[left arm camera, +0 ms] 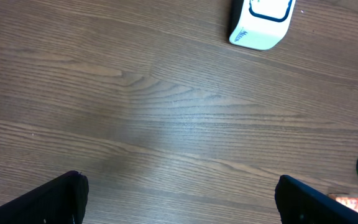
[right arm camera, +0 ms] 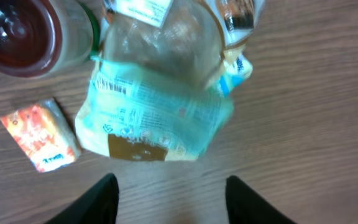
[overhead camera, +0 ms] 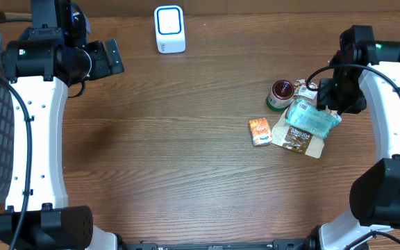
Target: Scan the item barcode
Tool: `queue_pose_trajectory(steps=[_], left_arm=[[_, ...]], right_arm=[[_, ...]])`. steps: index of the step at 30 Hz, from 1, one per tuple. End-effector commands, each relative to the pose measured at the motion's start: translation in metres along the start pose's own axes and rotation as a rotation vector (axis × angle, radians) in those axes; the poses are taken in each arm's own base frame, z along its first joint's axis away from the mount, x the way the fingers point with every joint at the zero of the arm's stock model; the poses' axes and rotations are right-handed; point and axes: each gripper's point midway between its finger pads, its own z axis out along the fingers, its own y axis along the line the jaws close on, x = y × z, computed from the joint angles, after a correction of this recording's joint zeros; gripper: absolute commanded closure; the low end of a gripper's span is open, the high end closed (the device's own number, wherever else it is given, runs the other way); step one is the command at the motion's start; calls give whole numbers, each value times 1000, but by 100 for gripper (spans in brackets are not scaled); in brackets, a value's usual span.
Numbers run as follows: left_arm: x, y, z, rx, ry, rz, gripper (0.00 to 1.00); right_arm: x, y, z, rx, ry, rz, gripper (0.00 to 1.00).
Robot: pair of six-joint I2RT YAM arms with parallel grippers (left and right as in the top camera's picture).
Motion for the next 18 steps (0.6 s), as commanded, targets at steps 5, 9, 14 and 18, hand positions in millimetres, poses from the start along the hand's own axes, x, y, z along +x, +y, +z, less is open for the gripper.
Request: queue_pose_trajectory(steps=[5,9,14,18], left_arm=[[-1,2,1,-6,1,8,0],[-1,2,1,-6,1,8,1],[-1,2,1,-6,1,8,1],[-1,2,1,-6,1,8,0]], right_arm=[[-8,8,-11,-54,-48,14,48],[-11,28,-50,-169,-134,-18,48],[4,63,-148,-337,-375,-106,23],[30,77,-199,-421,-506,-167,0]])
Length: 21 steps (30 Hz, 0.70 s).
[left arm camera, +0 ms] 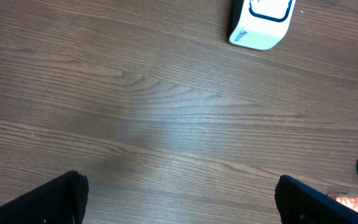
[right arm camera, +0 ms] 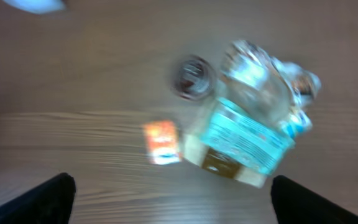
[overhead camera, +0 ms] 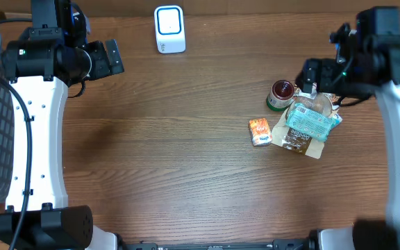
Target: Scan the item barcode
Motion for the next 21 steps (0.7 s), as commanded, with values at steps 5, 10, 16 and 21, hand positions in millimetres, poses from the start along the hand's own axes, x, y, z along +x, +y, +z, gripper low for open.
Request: queue_pose_trajectory(steps=[5,10,16,21], left_arm=[[-1,2,1,-6,1,8,1],[-1,2,1,-6,1,8,0],[-1,2,1,-6,1,8,0],[-1,2,1,-6,1,8,0]], right_arm=[[20,44,-103,-135,-258,-98,0],[35,35,-107,-86,-230,-93,0],[38,36,-115,-90,-257,-93,0],[33,32,-141,-49,-401,-107,0]])
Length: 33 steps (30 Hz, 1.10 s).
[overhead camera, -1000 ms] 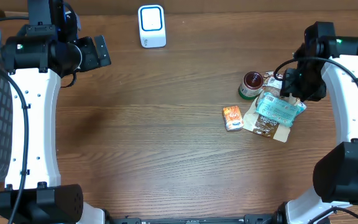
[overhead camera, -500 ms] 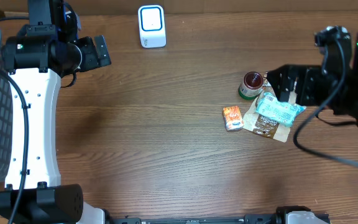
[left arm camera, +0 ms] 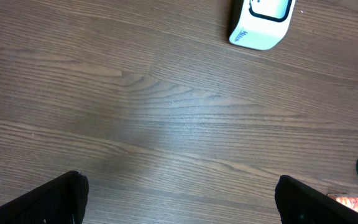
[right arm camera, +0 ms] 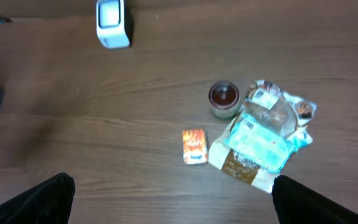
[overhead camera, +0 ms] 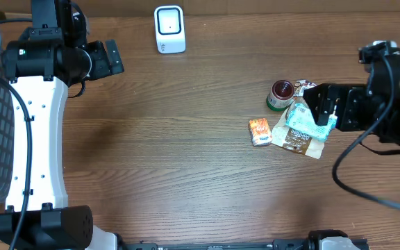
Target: Scan the item barcode
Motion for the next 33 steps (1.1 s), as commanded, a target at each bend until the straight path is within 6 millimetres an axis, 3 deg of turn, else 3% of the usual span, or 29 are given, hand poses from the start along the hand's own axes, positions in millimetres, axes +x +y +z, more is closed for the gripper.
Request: queue_pose_trajectory(steps=[1,5,11,22,33], left_arm=[[-1,2,1,-6,1,8,0],[-1,2,1,-6,1,8,1],[-1,2,1,-6,1,8,0],[-1,2,1,-6,1,8,0],[-1,2,1,-6,1,8,1]], right_arm=[[-10,-4,-28,56,-169,-35,0],[-12,-9,-34,78,-333,-61,0],[-3,-17,-12,67,-612,-113,0],[78,-36,56,24,-858,-162,0],[130,-43,109,-13,-879,-181,0]])
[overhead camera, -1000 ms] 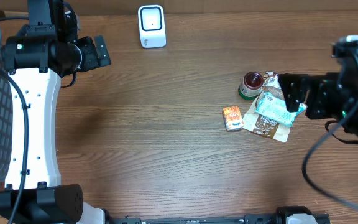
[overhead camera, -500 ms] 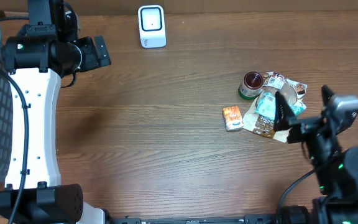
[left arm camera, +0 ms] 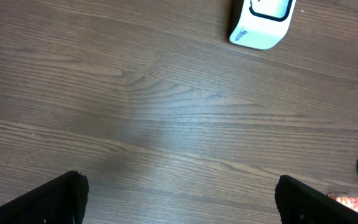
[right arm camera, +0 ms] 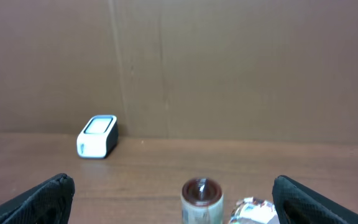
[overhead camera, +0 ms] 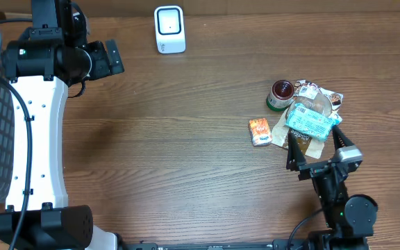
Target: Scan the item barcode
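The white barcode scanner [overhead camera: 169,29] stands at the table's far edge, also in the left wrist view [left arm camera: 263,18] and the right wrist view [right arm camera: 97,137]. The items lie in a cluster at the right: a red-lidded jar [overhead camera: 281,94], a teal plastic bag [overhead camera: 311,119] on a brown packet [overhead camera: 298,142], and a small orange packet [overhead camera: 259,130]. My right gripper [overhead camera: 318,151] is open and empty, low on the near side of the cluster, facing the jar [right arm camera: 201,199]. My left gripper [overhead camera: 108,59] is open and empty at the far left.
A grey basket stands at the table's left edge. A brown cardboard wall [right arm camera: 229,62] rises behind the table. The left wrist view shows bare wood [left arm camera: 166,124] under the gripper.
My right arm has drawn back from the right of the cluster to the table's near side. Its camera now looks level at the far wall. Left arm unchanged.
My open right gripper was first close over the teal bag. Then it stood higher and farther off at each moment, holding nothing. Now it sits low at the front of the table. The items and the left arm have stayed put.
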Tool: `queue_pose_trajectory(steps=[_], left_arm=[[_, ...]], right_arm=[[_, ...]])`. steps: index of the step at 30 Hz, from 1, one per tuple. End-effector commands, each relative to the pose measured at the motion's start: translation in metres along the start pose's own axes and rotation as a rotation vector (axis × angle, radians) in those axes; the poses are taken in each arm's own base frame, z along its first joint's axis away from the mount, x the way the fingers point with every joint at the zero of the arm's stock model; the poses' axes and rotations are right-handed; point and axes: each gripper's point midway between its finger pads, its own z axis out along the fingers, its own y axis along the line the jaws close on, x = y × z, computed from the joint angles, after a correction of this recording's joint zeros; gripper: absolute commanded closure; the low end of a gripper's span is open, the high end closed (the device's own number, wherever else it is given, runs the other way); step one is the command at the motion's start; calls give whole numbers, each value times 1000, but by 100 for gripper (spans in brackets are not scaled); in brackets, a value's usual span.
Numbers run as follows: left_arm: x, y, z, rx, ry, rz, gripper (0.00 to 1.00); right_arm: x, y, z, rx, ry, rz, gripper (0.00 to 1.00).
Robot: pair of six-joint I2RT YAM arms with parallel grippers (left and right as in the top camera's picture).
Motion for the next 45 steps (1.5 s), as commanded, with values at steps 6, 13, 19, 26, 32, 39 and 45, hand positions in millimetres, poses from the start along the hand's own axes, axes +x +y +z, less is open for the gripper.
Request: queue_pose_trajectory(steps=[6,13,19,26,32,39,45], left_arm=[[-1,2,1,-5,0,8,0],[-1,2,1,-5,0,8,0],[-1,2,1,-5,0,8,0],[-1,2,1,-5,0,8,0],[-1,2,1,-5,0,8,1],[-3,1,-14,3,-35,11,0],[10,6,-63,-3,-165,25,1]], right_arm=[[36,1,-5,-10,44,6,0],[50,1,-7,-10,101,62,0],[50,1,-7,-10,101,62,0],[50,1,-7,-10,101,62,0],[50,1,-7,-10,101,62,0],[50,1,-7,-10,101,62,0],[50,1,-7,-10,101,62,0]])
